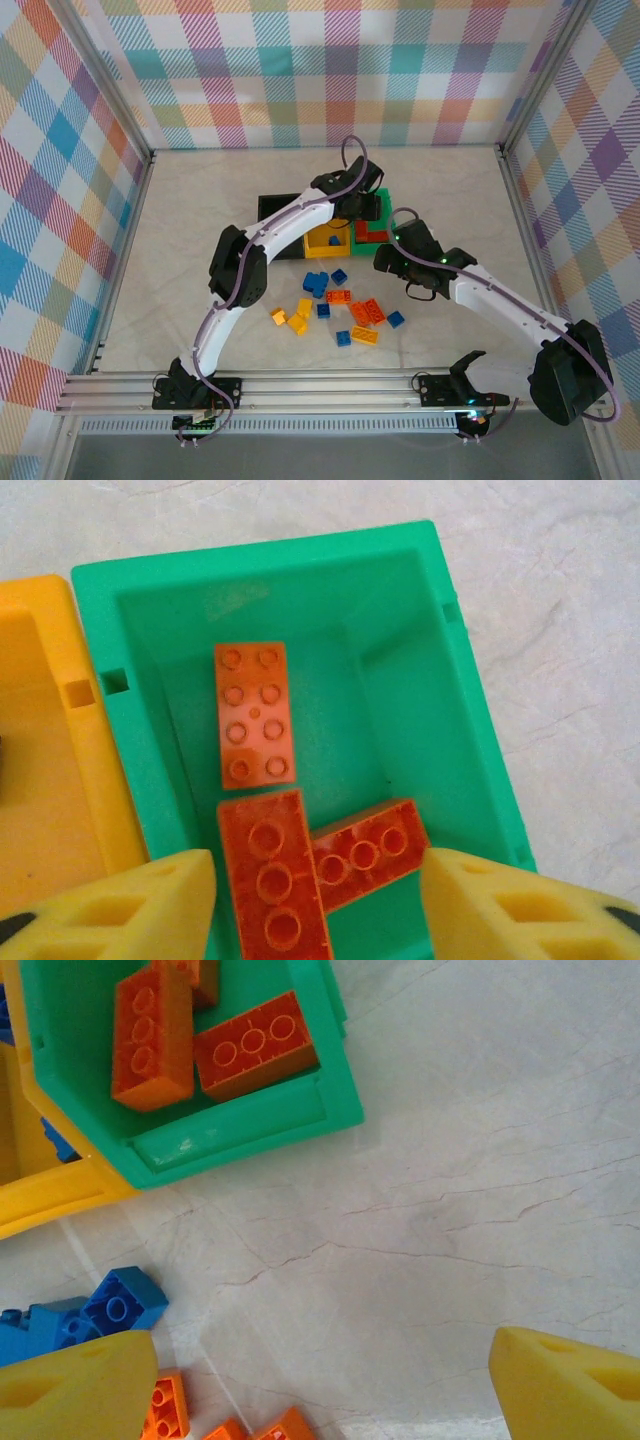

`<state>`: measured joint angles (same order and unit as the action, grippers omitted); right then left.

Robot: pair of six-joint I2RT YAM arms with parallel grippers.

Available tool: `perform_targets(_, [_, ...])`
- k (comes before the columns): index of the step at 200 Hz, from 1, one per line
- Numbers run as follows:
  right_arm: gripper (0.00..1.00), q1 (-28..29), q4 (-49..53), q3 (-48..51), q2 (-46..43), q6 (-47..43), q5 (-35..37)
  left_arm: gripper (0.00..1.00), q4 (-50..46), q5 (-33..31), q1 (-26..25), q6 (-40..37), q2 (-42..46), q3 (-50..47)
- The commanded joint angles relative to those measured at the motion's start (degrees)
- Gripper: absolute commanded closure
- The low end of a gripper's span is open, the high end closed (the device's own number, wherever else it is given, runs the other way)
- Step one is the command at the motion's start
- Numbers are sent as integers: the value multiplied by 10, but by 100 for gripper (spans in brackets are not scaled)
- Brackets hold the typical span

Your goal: Sort the legos into containers by color

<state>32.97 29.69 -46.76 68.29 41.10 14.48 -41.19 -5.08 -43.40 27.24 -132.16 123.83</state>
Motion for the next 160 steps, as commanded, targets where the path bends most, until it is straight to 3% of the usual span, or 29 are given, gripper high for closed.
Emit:
perform_targets(1, [13, -2, -10, 6, 4, -17, -36, 36, 6, 17, 2, 7, 46, 3])
perform_targets(30, [15, 1, -3, 10, 20, -27, -58, 16, 74, 30, 1, 19, 161, -115])
perform_targets(55, [17, 10, 0, 19, 35, -35, -77, 0, 133, 38, -5, 35, 274, -277])
perform_targets(108, [21, 64, 3, 33, 97, -48, -114, 0, 150, 6, -28, 73, 514, -579])
perform_targets(160, [29, 88, -2, 31, 152, -62, -134, 0, 97, -24, -29, 124, 668, -748])
